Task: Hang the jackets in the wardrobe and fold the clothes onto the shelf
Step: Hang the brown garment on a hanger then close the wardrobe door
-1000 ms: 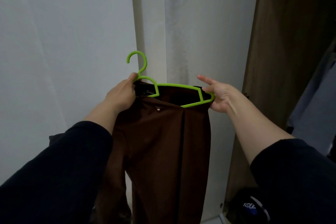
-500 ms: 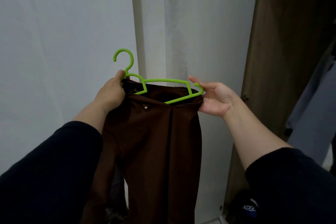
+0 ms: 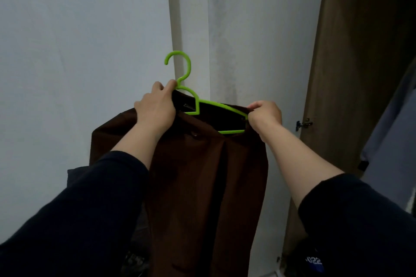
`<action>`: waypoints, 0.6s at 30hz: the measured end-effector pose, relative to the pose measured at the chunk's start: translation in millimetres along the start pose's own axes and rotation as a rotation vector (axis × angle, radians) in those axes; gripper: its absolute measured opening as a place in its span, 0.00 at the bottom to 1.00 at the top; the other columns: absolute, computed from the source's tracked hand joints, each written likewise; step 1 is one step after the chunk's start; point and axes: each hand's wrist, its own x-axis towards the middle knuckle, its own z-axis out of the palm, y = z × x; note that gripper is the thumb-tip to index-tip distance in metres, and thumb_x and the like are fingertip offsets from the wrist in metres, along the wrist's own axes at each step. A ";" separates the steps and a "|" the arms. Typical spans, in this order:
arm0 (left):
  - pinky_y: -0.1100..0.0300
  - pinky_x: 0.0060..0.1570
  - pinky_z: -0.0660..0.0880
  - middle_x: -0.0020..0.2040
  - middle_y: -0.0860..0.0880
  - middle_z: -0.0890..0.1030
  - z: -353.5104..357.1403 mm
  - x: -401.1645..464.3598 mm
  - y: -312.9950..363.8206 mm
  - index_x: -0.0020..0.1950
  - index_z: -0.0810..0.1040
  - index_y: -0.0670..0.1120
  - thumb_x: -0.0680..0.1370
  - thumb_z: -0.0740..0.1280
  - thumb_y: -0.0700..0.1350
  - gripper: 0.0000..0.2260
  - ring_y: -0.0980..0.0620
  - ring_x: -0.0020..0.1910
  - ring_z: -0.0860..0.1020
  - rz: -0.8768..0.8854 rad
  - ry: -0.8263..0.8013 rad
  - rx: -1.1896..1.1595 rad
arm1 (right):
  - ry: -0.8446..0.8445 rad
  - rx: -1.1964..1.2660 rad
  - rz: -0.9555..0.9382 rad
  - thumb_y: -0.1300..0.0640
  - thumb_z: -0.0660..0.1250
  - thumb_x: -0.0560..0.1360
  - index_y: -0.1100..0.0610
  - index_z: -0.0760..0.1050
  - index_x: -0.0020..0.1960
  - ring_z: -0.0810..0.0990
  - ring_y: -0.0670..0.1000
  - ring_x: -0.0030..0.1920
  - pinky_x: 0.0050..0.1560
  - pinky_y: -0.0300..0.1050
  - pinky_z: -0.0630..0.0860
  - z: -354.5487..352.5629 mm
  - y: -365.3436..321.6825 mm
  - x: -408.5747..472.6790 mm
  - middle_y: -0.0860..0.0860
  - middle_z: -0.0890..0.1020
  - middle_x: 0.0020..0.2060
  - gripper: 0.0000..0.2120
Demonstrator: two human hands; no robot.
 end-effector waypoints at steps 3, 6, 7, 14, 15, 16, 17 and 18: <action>0.43 0.50 0.69 0.57 0.42 0.69 1.8 -1.3 12.5 0.69 0.62 0.54 0.77 0.54 0.37 0.22 0.36 0.51 0.74 -0.053 0.012 -0.019 | -0.012 0.005 -0.029 0.63 0.62 0.69 0.47 0.79 0.45 0.81 0.57 0.52 0.55 0.48 0.78 -4.1 0.0 0.0 0.53 0.83 0.50 0.13; 0.44 0.50 0.69 0.57 0.42 0.69 6.2 -4.0 26.5 0.69 0.63 0.53 0.76 0.54 0.36 0.23 0.37 0.51 0.74 -0.084 0.017 -0.070 | 0.027 0.064 -0.129 0.61 0.64 0.69 0.51 0.82 0.52 0.81 0.55 0.53 0.57 0.47 0.77 -3.3 -5.2 -6.8 0.52 0.84 0.51 0.15; 0.44 0.50 0.68 0.56 0.42 0.69 8.1 -4.4 31.9 0.69 0.63 0.53 0.76 0.54 0.35 0.23 0.37 0.51 0.74 -0.081 0.022 -0.094 | 0.025 0.057 -0.182 0.61 0.64 0.69 0.52 0.82 0.54 0.81 0.54 0.54 0.57 0.46 0.77 -1.8 -6.8 -9.0 0.52 0.84 0.51 0.16; 0.44 0.49 0.73 0.53 0.45 0.71 24.8 -2.3 55.4 0.66 0.68 0.53 0.80 0.53 0.39 0.17 0.40 0.49 0.75 0.106 0.107 -0.341 | 0.163 -0.641 -0.587 0.46 0.65 0.73 0.47 0.75 0.57 0.70 0.55 0.61 0.60 0.51 0.65 -36.6 -1.9 -2.0 0.51 0.73 0.56 0.14; 0.45 0.48 0.73 0.53 0.45 0.71 26.9 -2.9 62.0 0.66 0.69 0.52 0.80 0.54 0.39 0.16 0.40 0.49 0.76 0.146 0.114 -0.370 | 0.104 -0.655 -0.621 0.44 0.65 0.74 0.47 0.74 0.56 0.71 0.55 0.60 0.60 0.52 0.66 -42.4 -0.7 1.7 0.50 0.74 0.55 0.13; 0.46 0.47 0.74 0.53 0.45 0.72 28.8 -3.5 70.2 0.65 0.69 0.51 0.80 0.54 0.39 0.16 0.41 0.49 0.76 0.183 0.123 -0.395 | 0.017 -0.634 -0.639 0.44 0.63 0.76 0.48 0.72 0.56 0.74 0.55 0.58 0.57 0.52 0.68 -46.7 0.2 4.6 0.50 0.76 0.55 0.13; 0.47 0.45 0.74 0.52 0.45 0.72 31.0 -4.0 78.8 0.65 0.70 0.50 0.80 0.55 0.39 0.15 0.41 0.49 0.76 0.212 0.131 -0.418 | -0.059 -0.613 -0.651 0.45 0.62 0.77 0.48 0.71 0.57 0.76 0.57 0.56 0.53 0.51 0.70 -50.2 0.1 5.7 0.51 0.79 0.54 0.11; 0.48 0.45 0.73 0.53 0.45 0.73 33.6 -4.4 87.5 0.65 0.71 0.49 0.80 0.56 0.39 0.15 0.41 0.49 0.76 0.230 0.133 -0.440 | -0.097 -0.617 -0.669 0.47 0.60 0.79 0.48 0.70 0.59 0.77 0.59 0.55 0.48 0.50 0.70 -53.8 1.0 6.8 0.53 0.80 0.53 0.10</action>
